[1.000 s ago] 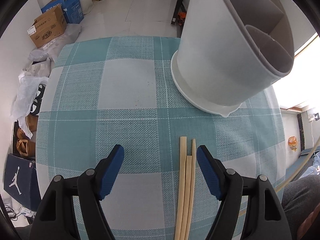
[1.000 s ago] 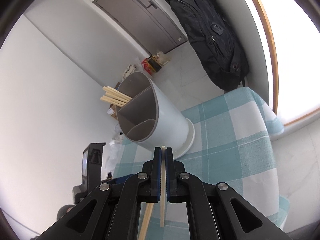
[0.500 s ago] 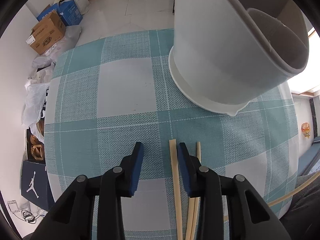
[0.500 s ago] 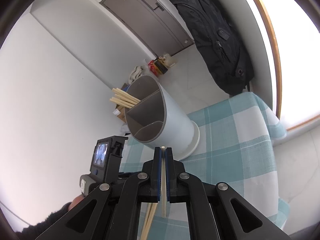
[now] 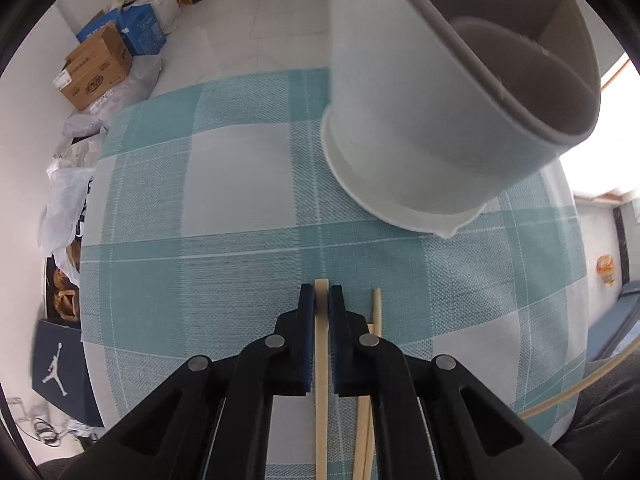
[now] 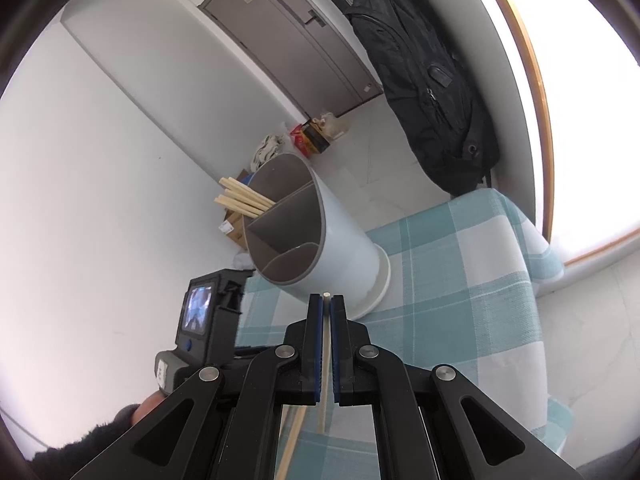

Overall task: Organize utensils
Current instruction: 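Carry both held chopsticks up over the white holder with both tools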

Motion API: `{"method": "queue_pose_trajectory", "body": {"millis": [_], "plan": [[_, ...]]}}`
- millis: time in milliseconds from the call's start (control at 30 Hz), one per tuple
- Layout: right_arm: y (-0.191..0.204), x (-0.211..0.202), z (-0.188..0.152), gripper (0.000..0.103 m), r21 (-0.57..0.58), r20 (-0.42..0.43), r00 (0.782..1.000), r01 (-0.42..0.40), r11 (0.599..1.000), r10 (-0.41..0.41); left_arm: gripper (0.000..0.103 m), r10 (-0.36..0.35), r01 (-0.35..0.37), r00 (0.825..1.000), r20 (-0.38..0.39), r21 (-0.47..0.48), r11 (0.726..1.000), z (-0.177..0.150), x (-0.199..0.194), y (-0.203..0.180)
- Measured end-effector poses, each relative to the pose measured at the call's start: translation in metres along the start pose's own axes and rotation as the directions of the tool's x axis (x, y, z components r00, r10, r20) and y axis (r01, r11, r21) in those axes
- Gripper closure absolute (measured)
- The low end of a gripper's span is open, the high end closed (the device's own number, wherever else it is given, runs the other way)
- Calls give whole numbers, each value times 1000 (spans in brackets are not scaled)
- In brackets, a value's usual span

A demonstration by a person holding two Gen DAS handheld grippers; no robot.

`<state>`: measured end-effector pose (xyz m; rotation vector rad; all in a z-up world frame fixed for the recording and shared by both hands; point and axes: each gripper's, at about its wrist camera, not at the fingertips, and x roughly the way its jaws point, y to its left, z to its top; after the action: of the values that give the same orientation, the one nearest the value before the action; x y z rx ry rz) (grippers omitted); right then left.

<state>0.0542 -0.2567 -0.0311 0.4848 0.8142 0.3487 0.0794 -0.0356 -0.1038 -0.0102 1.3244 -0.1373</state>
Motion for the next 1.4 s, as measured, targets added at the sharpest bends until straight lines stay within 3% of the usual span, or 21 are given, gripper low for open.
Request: {"method": "queue_pose_trajectory", "body": {"millis": [200, 300, 500, 733, 933, 1200, 1400], "plan": [[11, -2, -1, 100, -43, 21, 1000, 1, 999, 0, 101, -51, 63, 983, 175, -59, 996, -13, -43, 13], [21, -6, -4, 100, -81, 40, 999, -2, 997, 6, 101, -67, 82, 957, 281, -41, 996, -23, -75, 12], [46, -7, -11, 100, -164, 51, 999, 15, 986, -7, 101, -100, 102, 912, 398, 17, 995, -28, -109, 4], [66, -7, -13, 100, -210, 53, 998, 27, 977, -16, 101, -167, 173, 851, 498, 34, 984, -29, -139, 10], [80, -21, 2, 100, -219, 81, 997, 23, 975, -5, 101, -188, 231, 770, 609, 9, 973, -22, -164, 15], [104, -48, 59, 100, -222, 103, 995, 24, 975, -1, 101, -188, 300, 683, 706, -36, 953, 10, -195, 18], [119, -52, 108, 100, -224, 117, 993, 30, 974, -4, 101, -206, 336, 641, 739, -29, 941, 40, -213, 19]]}}
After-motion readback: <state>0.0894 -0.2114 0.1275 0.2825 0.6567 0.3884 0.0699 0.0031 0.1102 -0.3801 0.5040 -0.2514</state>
